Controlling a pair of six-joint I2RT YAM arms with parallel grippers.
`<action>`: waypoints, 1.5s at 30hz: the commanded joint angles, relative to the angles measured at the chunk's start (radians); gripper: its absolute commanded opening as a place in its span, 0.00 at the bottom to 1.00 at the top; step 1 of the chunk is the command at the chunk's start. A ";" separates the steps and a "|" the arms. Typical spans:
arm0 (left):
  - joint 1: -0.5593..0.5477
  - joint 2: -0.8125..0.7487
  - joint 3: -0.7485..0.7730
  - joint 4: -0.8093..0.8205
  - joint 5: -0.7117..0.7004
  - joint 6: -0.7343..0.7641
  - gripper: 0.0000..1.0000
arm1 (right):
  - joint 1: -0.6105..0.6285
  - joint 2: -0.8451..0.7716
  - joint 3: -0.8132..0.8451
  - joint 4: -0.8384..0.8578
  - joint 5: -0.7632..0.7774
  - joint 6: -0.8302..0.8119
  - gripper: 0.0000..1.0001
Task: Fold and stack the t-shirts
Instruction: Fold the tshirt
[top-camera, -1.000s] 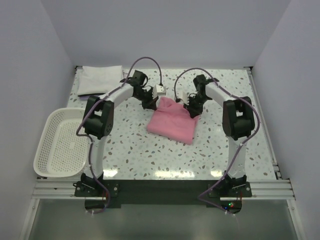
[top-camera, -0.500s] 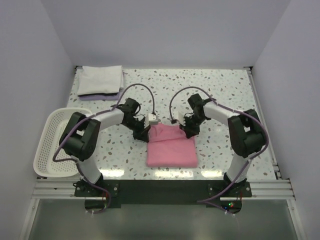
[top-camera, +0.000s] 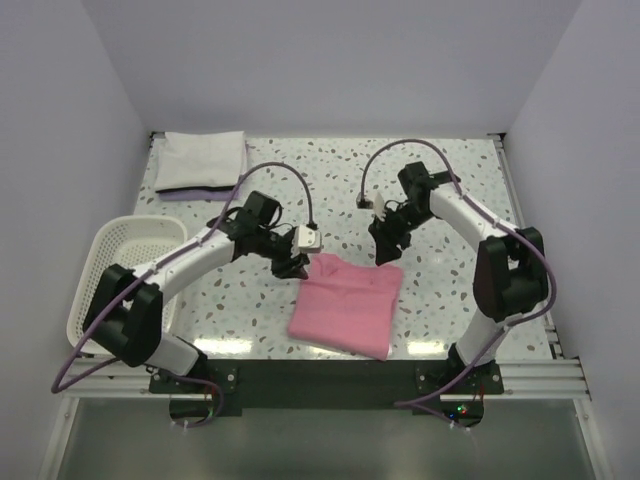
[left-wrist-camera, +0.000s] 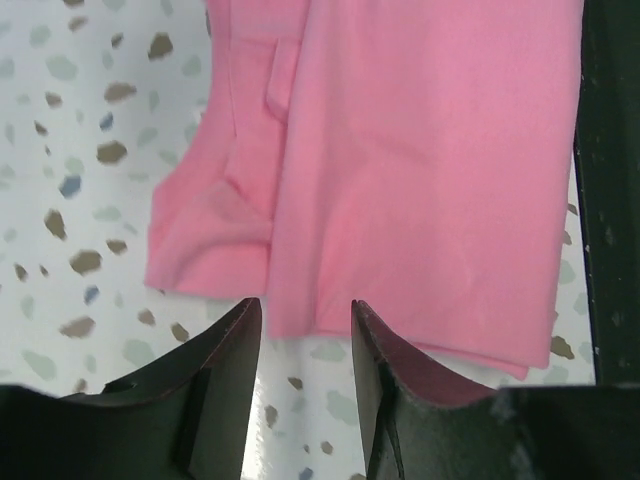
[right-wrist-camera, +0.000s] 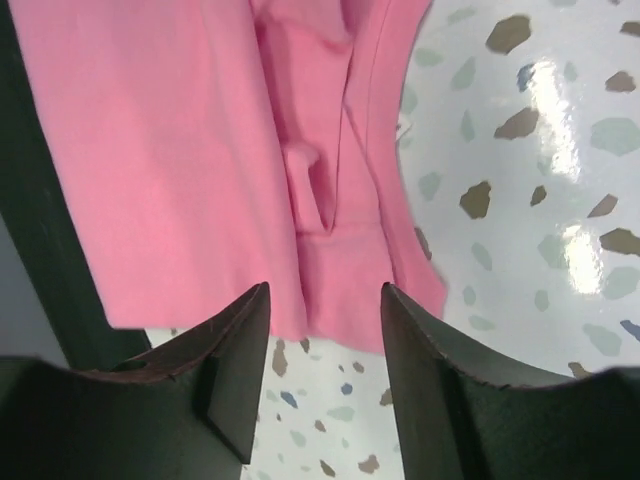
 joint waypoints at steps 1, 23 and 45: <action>-0.094 0.039 0.090 0.080 -0.040 0.069 0.46 | -0.003 0.079 0.076 -0.016 -0.150 0.202 0.50; -0.260 0.403 0.246 0.148 -0.075 0.082 0.42 | 0.077 0.387 0.108 0.220 -0.086 0.462 0.32; -0.323 0.231 0.174 0.331 -0.243 0.179 0.00 | 0.084 0.464 0.090 0.167 -0.124 0.336 0.21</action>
